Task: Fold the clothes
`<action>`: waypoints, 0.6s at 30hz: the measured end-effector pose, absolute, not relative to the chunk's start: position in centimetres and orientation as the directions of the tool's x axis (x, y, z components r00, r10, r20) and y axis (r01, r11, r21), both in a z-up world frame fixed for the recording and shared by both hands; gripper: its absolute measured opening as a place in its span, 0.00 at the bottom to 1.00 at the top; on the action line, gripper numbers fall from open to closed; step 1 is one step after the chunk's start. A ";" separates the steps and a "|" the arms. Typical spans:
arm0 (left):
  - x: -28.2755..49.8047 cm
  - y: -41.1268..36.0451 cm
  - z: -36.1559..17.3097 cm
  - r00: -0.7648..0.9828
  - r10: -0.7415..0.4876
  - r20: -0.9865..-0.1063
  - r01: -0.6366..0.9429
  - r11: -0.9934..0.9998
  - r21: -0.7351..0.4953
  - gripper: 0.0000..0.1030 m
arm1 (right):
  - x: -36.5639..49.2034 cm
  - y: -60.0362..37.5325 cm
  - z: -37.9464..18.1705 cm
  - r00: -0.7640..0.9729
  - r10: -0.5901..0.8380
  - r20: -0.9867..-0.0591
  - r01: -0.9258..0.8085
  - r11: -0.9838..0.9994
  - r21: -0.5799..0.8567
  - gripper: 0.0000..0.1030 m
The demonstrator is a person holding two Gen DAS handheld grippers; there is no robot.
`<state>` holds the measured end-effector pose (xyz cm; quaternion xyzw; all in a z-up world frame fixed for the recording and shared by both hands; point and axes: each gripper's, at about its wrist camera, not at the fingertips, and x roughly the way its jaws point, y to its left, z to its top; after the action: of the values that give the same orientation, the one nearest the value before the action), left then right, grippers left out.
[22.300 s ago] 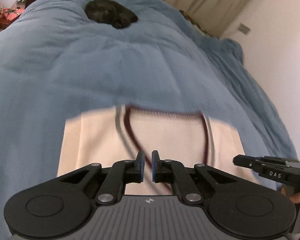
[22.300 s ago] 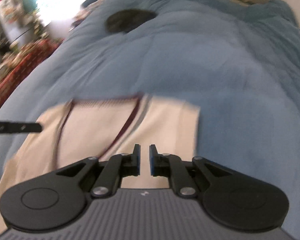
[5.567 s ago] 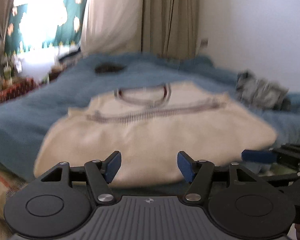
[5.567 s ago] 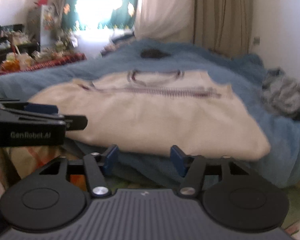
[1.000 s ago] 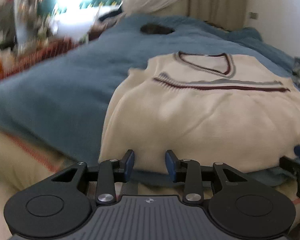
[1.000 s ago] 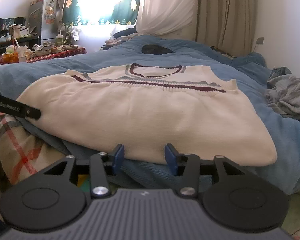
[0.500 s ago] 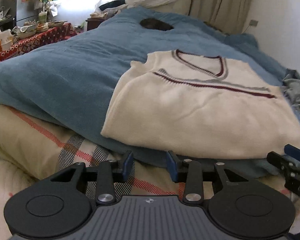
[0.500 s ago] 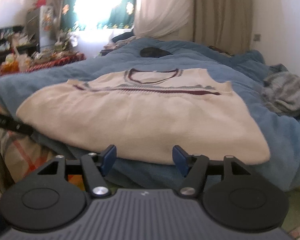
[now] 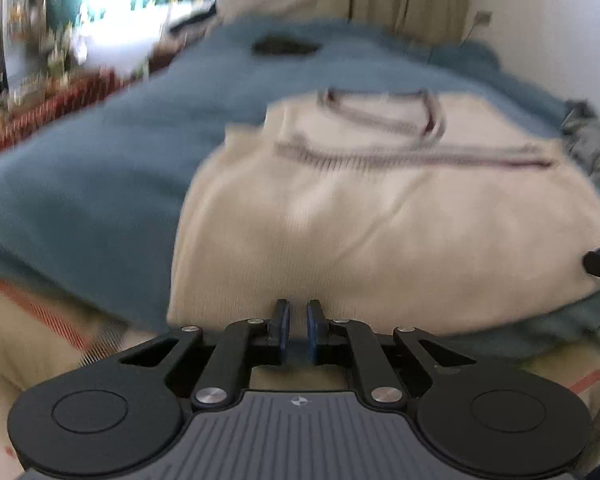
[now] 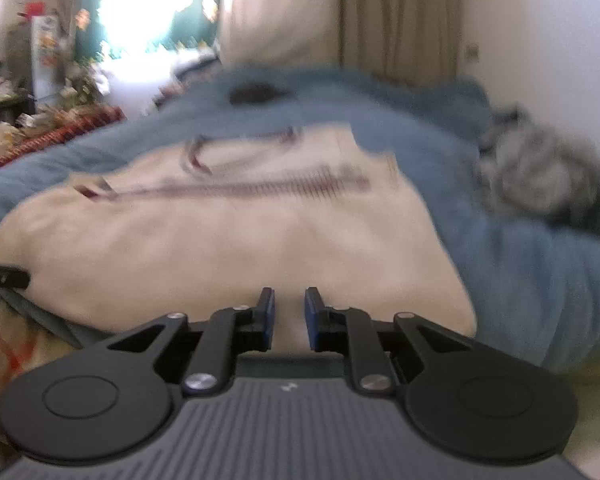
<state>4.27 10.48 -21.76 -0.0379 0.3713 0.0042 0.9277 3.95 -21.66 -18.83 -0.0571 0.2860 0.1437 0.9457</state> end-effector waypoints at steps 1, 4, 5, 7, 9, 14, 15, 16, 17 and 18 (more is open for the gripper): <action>4.3 10.5 -21.9 0.715 -0.017 -0.699 -0.040 0.997 -0.065 0.09 | 3.9 -21.9 -19.2 0.791 0.237 -0.565 -0.303 0.953 -0.024 0.16; 4.2 10.9 -21.9 0.693 -0.020 -0.721 -0.049 0.996 -0.075 0.09 | 3.1 -21.9 -19.4 0.789 0.222 -0.573 -0.318 0.945 -0.071 0.16; 4.2 11.0 -22.1 0.677 -0.020 -0.735 -0.056 0.995 -0.078 0.09 | 2.8 -22.0 -19.3 0.784 0.220 -0.581 -0.321 0.944 -0.077 0.16; 3.8 11.4 -22.2 0.649 -0.030 -0.761 -0.068 0.993 -0.098 0.09 | 2.5 -22.5 -19.0 0.765 0.222 -0.605 -0.316 0.947 -0.052 0.16; 3.0 11.9 -21.8 0.663 -0.061 -0.746 -0.064 0.988 -0.138 0.09 | 2.3 -23.4 -18.5 0.741 0.229 -0.631 -0.305 0.952 -0.013 0.17; 1.1 11.8 -19.8 0.718 -0.134 -0.683 -0.004 0.981 -0.196 0.09 | 1.4 -25.8 -15.6 0.784 0.239 -0.572 -0.285 0.958 0.009 0.18; 0.8 11.6 -19.4 0.729 -0.148 -0.668 0.014 0.979 -0.203 0.09 | 1.6 -26.1 -15.0 0.805 0.227 -0.548 -0.279 0.960 -0.012 0.18; 0.7 11.5 -18.7 0.744 -0.160 -0.649 0.025 0.977 -0.213 0.09 | 2.2 -26.5 -14.5 0.821 0.216 -0.529 -0.273 0.962 -0.030 0.18; 0.7 11.5 -18.0 0.758 -0.172 -0.629 0.036 0.974 -0.223 0.09 | 3.0 -26.7 -14.2 0.829 0.209 -0.519 -0.267 0.963 -0.039 0.19; 1.0 11.4 -17.4 0.775 -0.170 -0.608 0.041 0.975 -0.220 0.11 | 3.8 -27.0 -14.0 0.836 0.202 -0.510 -0.261 0.964 -0.047 0.20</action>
<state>1.04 11.42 -17.37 -0.0978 0.3304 -0.0561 0.9371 3.85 -27.02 -13.98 -0.0573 0.2591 0.1211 0.9565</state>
